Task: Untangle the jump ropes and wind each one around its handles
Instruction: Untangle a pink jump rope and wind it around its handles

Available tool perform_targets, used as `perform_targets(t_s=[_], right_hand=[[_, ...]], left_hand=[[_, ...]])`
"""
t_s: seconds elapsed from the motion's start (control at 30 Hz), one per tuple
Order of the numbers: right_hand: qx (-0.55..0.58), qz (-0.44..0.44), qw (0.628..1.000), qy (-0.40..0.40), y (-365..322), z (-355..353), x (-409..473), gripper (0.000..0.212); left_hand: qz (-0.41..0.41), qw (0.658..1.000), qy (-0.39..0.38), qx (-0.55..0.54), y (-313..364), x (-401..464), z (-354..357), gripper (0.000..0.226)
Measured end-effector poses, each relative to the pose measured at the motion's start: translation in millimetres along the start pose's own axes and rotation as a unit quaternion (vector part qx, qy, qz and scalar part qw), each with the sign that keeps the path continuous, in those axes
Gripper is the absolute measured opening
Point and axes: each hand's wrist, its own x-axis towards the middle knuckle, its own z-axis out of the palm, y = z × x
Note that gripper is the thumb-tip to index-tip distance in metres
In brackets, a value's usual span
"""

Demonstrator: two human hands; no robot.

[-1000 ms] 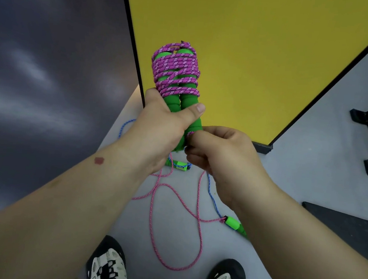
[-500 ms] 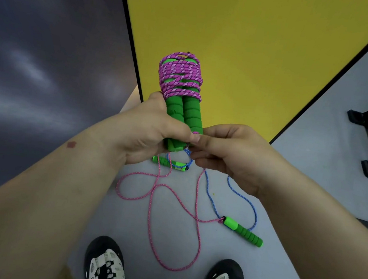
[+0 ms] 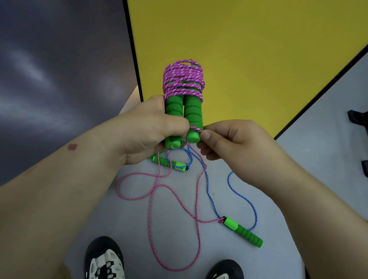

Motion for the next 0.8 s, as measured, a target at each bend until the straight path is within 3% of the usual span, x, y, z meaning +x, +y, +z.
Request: perform_targets(t_s=[0.2,0.4,0.5,0.57,0.63,0.7,0.8], right_hand=[[-0.229,-0.131,0.964,0.041,8,2,-1,0.037],[-0.299,-0.191,0.930,0.094,15,5,0,0.048],[-0.211,-0.190,0.952,0.111,19,3,2,0.030],[-0.041,-0.124,0.985,0.110,16,2,-1,0.012],[0.142,-0.061,0.984,0.086,13,3,-2,0.012],[0.191,-0.055,0.976,0.090,13,5,-2,0.020],[0.163,-0.070,0.979,0.105,11,6,-2,0.023]], left_hand=[[-0.013,0.999,-0.031,0.017,-2,1,1,0.035],[-0.008,1.000,-0.026,0.010,-3,0,3,0.032],[-0.012,1.000,-0.026,0.004,-2,-1,3,0.030],[-0.010,0.999,-0.036,-0.008,-1,-2,5,0.029],[-0.008,0.999,-0.035,-0.017,-2,-1,7,0.028],[-0.008,0.999,-0.024,-0.027,-3,-1,8,0.030],[0.000,0.999,-0.010,-0.040,-4,0,10,0.028]])
